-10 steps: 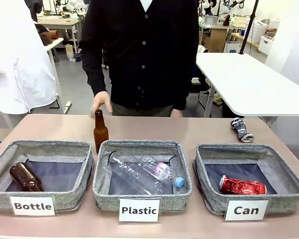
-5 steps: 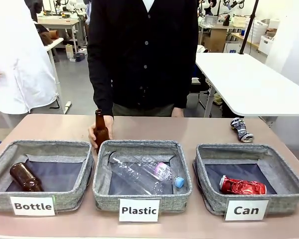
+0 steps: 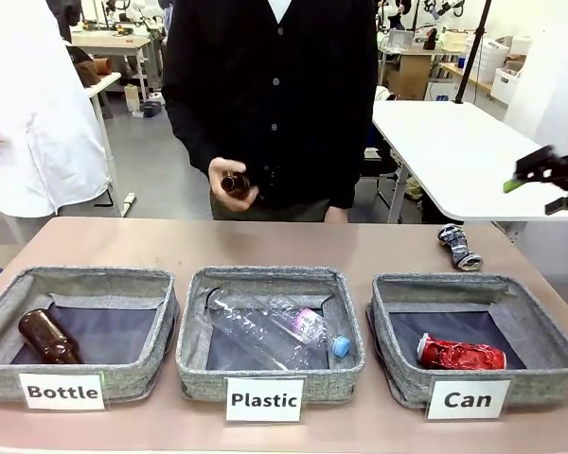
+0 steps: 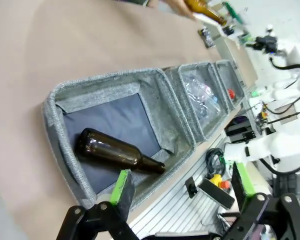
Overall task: Sort the can waste into the basket.
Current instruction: Pick up the can waste from the table and place it in the right Fabric basket.
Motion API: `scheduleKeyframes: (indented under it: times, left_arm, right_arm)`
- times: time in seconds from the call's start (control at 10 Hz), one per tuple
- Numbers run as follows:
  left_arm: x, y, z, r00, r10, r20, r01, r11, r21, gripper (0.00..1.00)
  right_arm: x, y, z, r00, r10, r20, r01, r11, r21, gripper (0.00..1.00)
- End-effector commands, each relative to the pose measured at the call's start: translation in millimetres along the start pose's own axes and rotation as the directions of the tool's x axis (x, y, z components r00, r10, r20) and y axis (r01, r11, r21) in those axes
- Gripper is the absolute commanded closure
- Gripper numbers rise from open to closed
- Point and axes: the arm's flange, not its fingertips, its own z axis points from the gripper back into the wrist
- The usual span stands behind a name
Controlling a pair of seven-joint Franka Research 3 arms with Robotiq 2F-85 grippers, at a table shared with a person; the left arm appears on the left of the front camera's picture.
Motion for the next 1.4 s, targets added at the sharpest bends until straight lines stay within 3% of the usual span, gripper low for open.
scheduleKeyframes:
  times: [0.0,0.2,0.6,0.8,0.9,1.0,1.3]
  left_arm:
    - [-1,-3,2,1.000,0.000,-0.005,0.000,1.000,-0.005,0.00]
    - [-1,-3,2,1.000,0.000,-0.005,0.000,1.000,-0.005,0.00]
    - [-1,-3,2,1.000,0.000,-0.005,0.000,1.000,-0.005,0.00]
    - [0,0,0,1.000,0.000,0.000,0.000,1.000,0.000,0.00]
    - [-3,-8,32,0.995,0.044,-0.092,-0.041,0.998,0.038,0.00]
    - [-8,3,75,0.992,0.084,-0.090,-0.072,0.988,0.137,0.00]
    - [-24,25,138,0.982,0.181,-0.045,-0.170,0.969,0.177,0.00]
  right_arm:
    - [8,12,-13,0.997,0.057,-0.052,-0.061,0.995,-0.080,0.00]
    - [-4,15,-30,0.990,0.118,-0.080,-0.123,0.991,-0.061,0.00]
    - [-2,14,-37,0.992,0.094,-0.089,-0.100,0.993,-0.070,0.00]
    - [20,32,-73,0.983,0.142,-0.114,-0.159,0.975,-0.157,0.00]
    - [31,39,-92,0.984,0.129,-0.125,-0.155,0.964,-0.218,0.00]
    - [42,46,-112,0.979,0.129,-0.156,-0.168,0.949,-0.267,0.00]
    - [62,47,-162,0.978,0.071,-0.198,-0.141,0.919,-0.369,0.00]
